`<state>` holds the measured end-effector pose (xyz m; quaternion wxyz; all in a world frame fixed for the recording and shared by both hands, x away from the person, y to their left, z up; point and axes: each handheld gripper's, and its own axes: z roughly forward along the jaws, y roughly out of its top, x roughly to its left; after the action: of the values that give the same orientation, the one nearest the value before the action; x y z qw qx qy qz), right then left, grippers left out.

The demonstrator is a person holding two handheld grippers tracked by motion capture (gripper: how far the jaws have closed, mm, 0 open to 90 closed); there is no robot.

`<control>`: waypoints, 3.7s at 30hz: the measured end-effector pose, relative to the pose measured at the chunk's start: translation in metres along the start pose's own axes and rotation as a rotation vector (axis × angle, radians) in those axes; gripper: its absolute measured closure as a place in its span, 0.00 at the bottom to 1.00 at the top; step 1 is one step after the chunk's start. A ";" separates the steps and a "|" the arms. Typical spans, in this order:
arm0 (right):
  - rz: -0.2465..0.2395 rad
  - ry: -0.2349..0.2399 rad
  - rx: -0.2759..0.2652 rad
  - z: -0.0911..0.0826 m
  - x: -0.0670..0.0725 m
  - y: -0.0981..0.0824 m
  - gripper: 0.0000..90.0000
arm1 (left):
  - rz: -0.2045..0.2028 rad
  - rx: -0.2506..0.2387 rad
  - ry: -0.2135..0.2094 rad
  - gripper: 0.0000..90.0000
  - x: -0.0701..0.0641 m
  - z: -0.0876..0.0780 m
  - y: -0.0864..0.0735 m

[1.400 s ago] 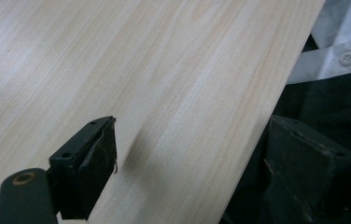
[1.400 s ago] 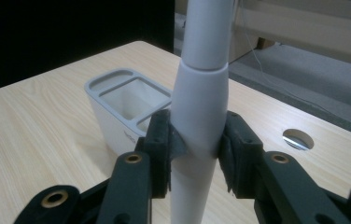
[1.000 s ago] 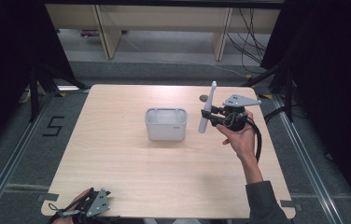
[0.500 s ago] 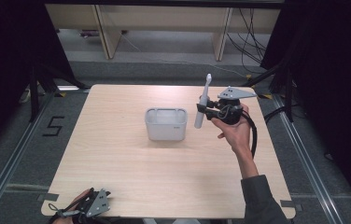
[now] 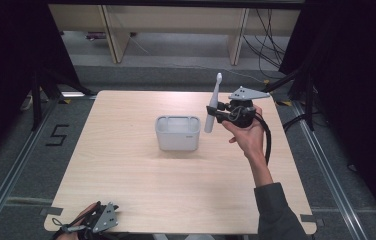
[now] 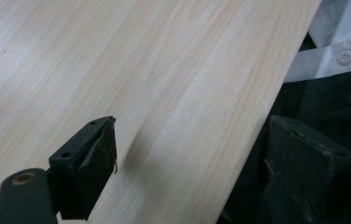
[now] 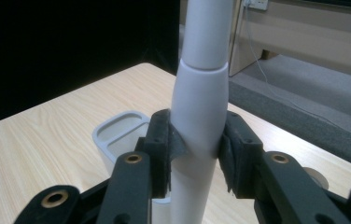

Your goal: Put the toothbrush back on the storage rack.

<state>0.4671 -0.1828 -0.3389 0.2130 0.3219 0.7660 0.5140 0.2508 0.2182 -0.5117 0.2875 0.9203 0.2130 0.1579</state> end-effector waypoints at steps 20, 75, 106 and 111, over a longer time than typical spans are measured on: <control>0.004 0.010 -0.013 0.013 0.002 0.013 0.74 | 0.007 0.003 0.004 0.18 0.002 0.000 0.000; 0.046 -0.012 0.102 0.078 -0.001 -0.007 0.74 | 0.017 0.000 0.000 0.18 0.001 -0.001 0.000; 0.019 -0.021 0.200 0.099 0.004 -0.037 0.76 | 0.017 0.001 -0.003 0.18 0.000 -0.001 0.000; 0.035 -0.019 0.196 0.098 0.006 -0.036 0.77 | 0.018 0.004 -0.004 0.18 0.000 -0.001 0.000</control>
<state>0.5174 -0.1247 -0.4091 0.1787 0.3596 0.8048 0.4371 0.2502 0.2183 -0.5110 0.2849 0.9231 0.2043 0.1582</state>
